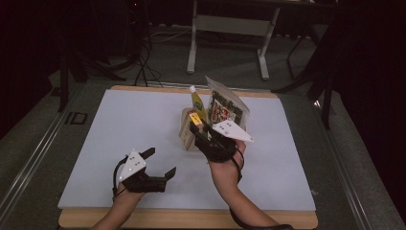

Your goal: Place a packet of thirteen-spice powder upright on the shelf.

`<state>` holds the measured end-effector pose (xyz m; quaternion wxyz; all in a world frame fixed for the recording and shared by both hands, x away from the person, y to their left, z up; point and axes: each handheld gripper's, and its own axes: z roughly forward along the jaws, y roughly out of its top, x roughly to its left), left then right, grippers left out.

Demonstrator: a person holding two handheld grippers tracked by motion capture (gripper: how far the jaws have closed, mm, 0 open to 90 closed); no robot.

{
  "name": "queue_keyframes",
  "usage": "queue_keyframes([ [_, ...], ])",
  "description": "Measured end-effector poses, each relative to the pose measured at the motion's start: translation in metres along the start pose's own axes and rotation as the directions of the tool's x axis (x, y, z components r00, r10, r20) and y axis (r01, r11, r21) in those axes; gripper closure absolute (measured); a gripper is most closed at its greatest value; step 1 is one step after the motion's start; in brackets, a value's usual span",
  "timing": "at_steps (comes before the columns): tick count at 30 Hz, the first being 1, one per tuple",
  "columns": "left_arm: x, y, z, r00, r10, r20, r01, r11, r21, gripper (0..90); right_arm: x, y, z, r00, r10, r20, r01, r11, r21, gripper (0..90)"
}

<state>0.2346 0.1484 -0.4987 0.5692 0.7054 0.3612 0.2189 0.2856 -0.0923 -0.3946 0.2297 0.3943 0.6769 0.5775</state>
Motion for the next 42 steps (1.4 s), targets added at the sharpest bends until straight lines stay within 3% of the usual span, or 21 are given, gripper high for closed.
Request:
queue_keyframes([
  [4,0.003,-0.004,-0.002,0.9999,0.011,-0.004,-0.011,0.9998,0.015,2.2,0.0,0.003,0.01,0.9995,0.023,0.021,-0.023,0.9996,-0.015,67.6],
  [11,0.005,-0.006,-0.001,0.9999,0.012,-0.001,-0.012,0.9998,0.018,2.2,0.009,0.004,0.024,0.9977,0.021,0.064,-0.018,0.999,-0.041,67.6],
  [19,0.007,-0.009,0.0,0.9999,0.011,-0.003,-0.011,0.9995,0.03,2.2,0.008,-0.002,0.037,0.9918,0.009,0.127,-0.003,0.9989,-0.047,67.6],
  [23,0.007,-0.009,0.0,1.0,0.007,0.0,-0.007,0.9996,0.027,2.2,0.01,-0.013,0.045,0.9844,-0.026,0.174,0.032,0.9991,-0.03,67.6],
  [28,0.008,-0.009,0.0,1.0,0.008,-0.001,-0.008,0.9996,0.028,2.2,0.005,-0.024,0.058,0.9769,-0.014,0.213,0.015,0.9999,-0.001,67.6],
  [31,0.007,-0.009,0.0,0.9999,0.015,0.002,-0.015,0.9995,0.028,2.2,0.006,-0.026,0.062,0.9689,-0.041,0.244,0.041,0.9991,0.006,67.6],
  [36,0.007,-0.009,0.0,0.9999,0.015,0.005,-0.015,0.9995,0.028,2.2,0.0,-0.03,0.074,0.9675,-0.019,0.252,0.011,0.9995,0.03,67.6],
  [42,0.007,-0.01,0.001,0.9999,0.015,0.007,-0.015,0.9995,0.027,2.2,0.0,-0.029,0.089,0.956,0.018,0.293,-0.028,0.9991,0.032,67.6],
])
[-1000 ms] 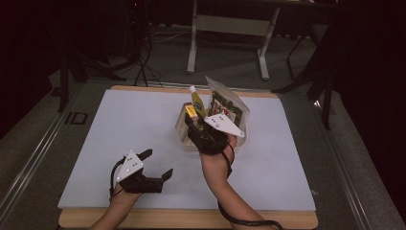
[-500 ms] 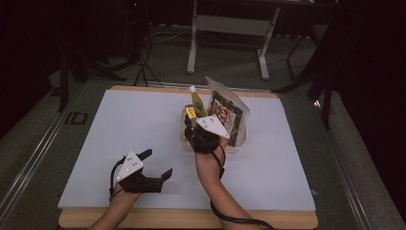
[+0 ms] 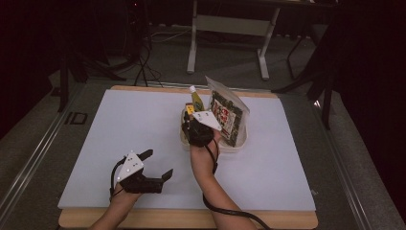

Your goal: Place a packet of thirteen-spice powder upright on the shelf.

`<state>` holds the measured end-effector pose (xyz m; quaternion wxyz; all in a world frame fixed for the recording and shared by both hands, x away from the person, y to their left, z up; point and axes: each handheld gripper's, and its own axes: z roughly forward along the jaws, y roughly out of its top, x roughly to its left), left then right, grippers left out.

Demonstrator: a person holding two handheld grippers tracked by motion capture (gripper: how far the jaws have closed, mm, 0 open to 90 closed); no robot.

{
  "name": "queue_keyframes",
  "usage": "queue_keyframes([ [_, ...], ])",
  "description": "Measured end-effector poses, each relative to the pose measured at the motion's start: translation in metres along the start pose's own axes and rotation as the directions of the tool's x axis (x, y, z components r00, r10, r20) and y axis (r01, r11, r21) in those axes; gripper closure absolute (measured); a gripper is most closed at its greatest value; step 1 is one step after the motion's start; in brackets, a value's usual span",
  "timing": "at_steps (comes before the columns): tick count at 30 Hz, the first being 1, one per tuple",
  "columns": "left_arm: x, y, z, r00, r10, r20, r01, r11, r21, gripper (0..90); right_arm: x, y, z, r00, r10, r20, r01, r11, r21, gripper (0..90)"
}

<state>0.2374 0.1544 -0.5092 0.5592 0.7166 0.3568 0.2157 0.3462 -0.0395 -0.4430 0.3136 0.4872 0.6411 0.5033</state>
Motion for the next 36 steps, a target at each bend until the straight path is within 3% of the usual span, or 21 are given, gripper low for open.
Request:
queue_keyframes([
  [7,0.0,0.0,0.0,1.0,0.002,0.004,-0.002,1.0,-0.004,2.2,0.006,-0.001,0.007,0.9996,0.004,0.029,-0.004,1.0,-0.003,67.4],
  [18,-0.001,0.0,0.002,1.0,0.004,0.007,-0.004,1.0,-0.001,2.2,0.011,-0.001,0.017,0.9991,0.023,0.035,-0.023,0.9997,0.012,66.2],
  [23,0.0,-0.001,0.001,1.0,-0.002,0.008,0.002,1.0,-0.003,2.3,0.008,-0.01,0.023,0.9984,0.034,0.046,-0.036,0.9985,0.041,66.3],
  [32,0.0,-0.002,0.002,1.0,0.0,0.007,0.0,1.0,0.0,2.3,0.009,-0.019,0.027,0.9986,0.03,0.045,-0.032,0.9985,0.044,65.3],
  [36,0.0,-0.002,0.001,1.0,-0.003,0.008,0.004,1.0,-0.001,2.3,0.007,-0.032,0.032,0.998,0.042,0.048,-0.045,0.9965,0.07,64.5],
])
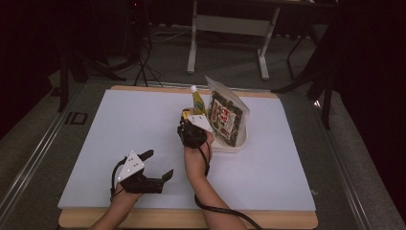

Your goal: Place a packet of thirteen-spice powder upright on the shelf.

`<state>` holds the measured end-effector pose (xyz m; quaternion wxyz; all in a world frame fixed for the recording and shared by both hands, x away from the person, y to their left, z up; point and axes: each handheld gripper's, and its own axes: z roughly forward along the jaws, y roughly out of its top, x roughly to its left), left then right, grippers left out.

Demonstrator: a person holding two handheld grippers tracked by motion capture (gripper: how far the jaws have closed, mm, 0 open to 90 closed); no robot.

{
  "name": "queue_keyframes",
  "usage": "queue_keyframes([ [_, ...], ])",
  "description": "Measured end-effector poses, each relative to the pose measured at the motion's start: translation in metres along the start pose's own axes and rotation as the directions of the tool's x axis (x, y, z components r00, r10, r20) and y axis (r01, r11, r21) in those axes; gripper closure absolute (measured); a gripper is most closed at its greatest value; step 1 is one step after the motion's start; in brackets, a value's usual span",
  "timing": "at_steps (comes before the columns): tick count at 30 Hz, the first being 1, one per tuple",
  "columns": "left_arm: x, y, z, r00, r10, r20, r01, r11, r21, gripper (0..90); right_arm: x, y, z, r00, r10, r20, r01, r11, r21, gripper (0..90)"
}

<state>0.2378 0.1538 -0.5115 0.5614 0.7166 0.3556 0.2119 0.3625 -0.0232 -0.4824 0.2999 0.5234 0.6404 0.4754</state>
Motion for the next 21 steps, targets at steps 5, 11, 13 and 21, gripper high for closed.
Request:
queue_keyframes([
  [5,0.0,0.0,0.001,1.0,-0.002,0.002,0.002,1.0,0.002,2.4,-0.004,-0.007,0.002,0.9997,0.024,-0.006,-0.023,0.9996,0.014,63.6],
  [11,0.0,-0.001,0.001,1.0,0.0,-0.002,0.0,1.0,0.005,2.3,-0.006,-0.012,0.002,0.9998,0.017,-0.009,-0.017,0.9998,0.007,62.9],
  [13,0.0,-0.001,0.001,1.0,0.0,-0.002,0.0,1.0,0.007,2.3,-0.005,-0.016,0.002,0.9998,0.001,-0.018,-0.001,1.0,0.008,61.1],
  [21,0.0,-0.001,0.001,1.0,-0.005,0.003,0.005,1.0,0.003,2.3,-0.007,-0.011,0.0,0.9979,-0.008,-0.065,0.01,0.9995,0.03,53.8],
])
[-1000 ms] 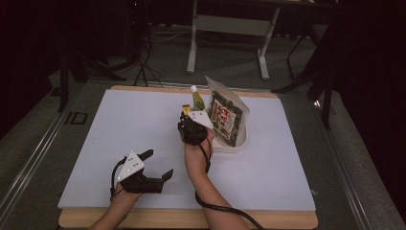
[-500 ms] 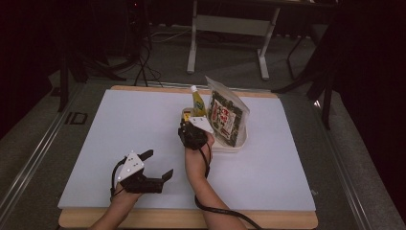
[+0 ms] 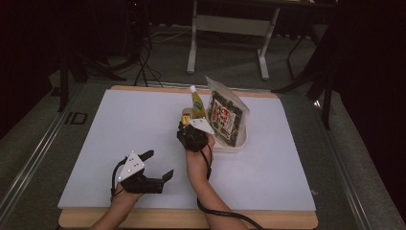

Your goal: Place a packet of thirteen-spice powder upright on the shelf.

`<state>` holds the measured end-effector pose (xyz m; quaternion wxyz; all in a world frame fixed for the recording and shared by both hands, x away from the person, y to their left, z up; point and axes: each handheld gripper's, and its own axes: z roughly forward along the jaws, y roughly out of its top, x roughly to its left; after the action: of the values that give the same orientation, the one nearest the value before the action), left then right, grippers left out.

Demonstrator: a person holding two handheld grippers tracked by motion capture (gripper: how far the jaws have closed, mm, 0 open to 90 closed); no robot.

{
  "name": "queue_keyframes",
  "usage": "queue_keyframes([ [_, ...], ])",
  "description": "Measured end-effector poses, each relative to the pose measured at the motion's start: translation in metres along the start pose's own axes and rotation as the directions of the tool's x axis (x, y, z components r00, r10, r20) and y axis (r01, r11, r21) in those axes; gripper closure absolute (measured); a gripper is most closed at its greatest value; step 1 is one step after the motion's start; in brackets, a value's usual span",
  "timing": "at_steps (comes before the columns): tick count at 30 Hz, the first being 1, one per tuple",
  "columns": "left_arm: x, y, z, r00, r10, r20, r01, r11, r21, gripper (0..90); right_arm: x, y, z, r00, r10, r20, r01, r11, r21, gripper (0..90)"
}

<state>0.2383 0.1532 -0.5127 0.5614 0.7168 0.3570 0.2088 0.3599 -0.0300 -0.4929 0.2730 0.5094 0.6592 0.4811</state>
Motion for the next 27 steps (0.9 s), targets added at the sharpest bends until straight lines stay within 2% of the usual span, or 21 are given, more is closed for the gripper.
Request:
queue_keyframes([
  [1,0.0,0.0,0.0,1.0,0.002,-0.004,-0.002,1.0,0.003,2.3,0.0,0.0,0.0,1.0,0.0,0.0,0.0,1.0,0.0,53.8],
  [3,0.001,0.0,0.0,1.0,0.0,-0.002,0.0,1.0,0.001,2.3,0.0,0.003,-0.002,0.9997,-0.007,-0.024,0.007,1.0,0.007,46.9],
  [5,0.001,0.0,0.0,1.0,0.001,-0.005,-0.001,1.0,0.002,2.3,0.0,0.005,-0.004,0.9992,-0.013,-0.037,0.014,0.9999,0.008,44.7],
  [6,0.001,0.0,0.0,1.0,-0.001,-0.003,0.001,1.0,0.001,2.3,0.001,0.011,-0.01,0.9975,-0.033,-0.062,0.032,0.9994,-0.01,40.3],
  [10,0.0,0.001,0.0,1.0,0.001,-0.005,-0.001,1.0,0.002,2.3,-0.001,0.022,-0.017,0.9886,-0.069,-0.134,0.07,0.9975,0.007,30.5],
  [11,0.0,0.001,0.0,1.0,0.001,-0.006,-0.001,1.0,0.001,2.3,-0.002,0.025,-0.019,0.9853,-0.066,-0.157,0.068,0.9977,0.007,28.0],
  [12,0.0,0.001,0.0,1.0,-0.002,-0.005,0.002,1.0,0.0,2.3,-0.003,0.027,-0.021,0.9797,-0.059,-0.191,0.063,0.9979,0.015,24.7],
  [14,0.0,0.0,0.0,1.0,-0.002,-0.006,0.002,1.0,0.002,2.3,-0.004,0.032,-0.025,0.9673,-0.078,-0.241,0.084,0.9964,0.013,15.3],
  [15,0.001,0.0,0.0,1.0,-0.004,-0.004,0.004,1.0,0.001,2.4,-0.004,0.034,-0.027,0.9615,-0.094,-0.258,0.099,0.9951,0.005,13.4],
  [17,0.001,0.0,0.0,1.0,-0.005,-0.006,0.005,1.0,0.004,2.3,-0.005,0.036,-0.03,0.9516,-0.095,-0.293,0.102,0.9947,0.01,12.3],
  [19,0.001,0.0,0.0,0.9999,-0.008,-0.005,0.008,1.0,0.003,2.3,-0.006,0.037,-0.031,0.9417,-0.122,-0.314,0.137,0.9902,0.028,12.1],
  [22,0.001,0.0,-0.001,0.9999,-0.008,-0.007,0.008,1.0,0.001,2.3,-0.008,0.037,-0.034,0.9251,-0.16,-0.344,0.178,0.9839,0.02,11.4],
  [24,0.002,0.0,-0.001,0.9999,-0.012,-0.006,0.012,0.9999,-0.001,2.3,-0.009,0.037,-0.037,0.9173,-0.183,-0.354,0.197,0.9804,0.005,11.4],
  [27,0.001,0.0,-0.001,0.9999,-0.012,-0.005,0.012,0.9999,-0.002,2.3,-0.011,0.036,-0.043,0.9109,-0.205,-0.358,0.22,0.9756,-0.001,11.5],
])
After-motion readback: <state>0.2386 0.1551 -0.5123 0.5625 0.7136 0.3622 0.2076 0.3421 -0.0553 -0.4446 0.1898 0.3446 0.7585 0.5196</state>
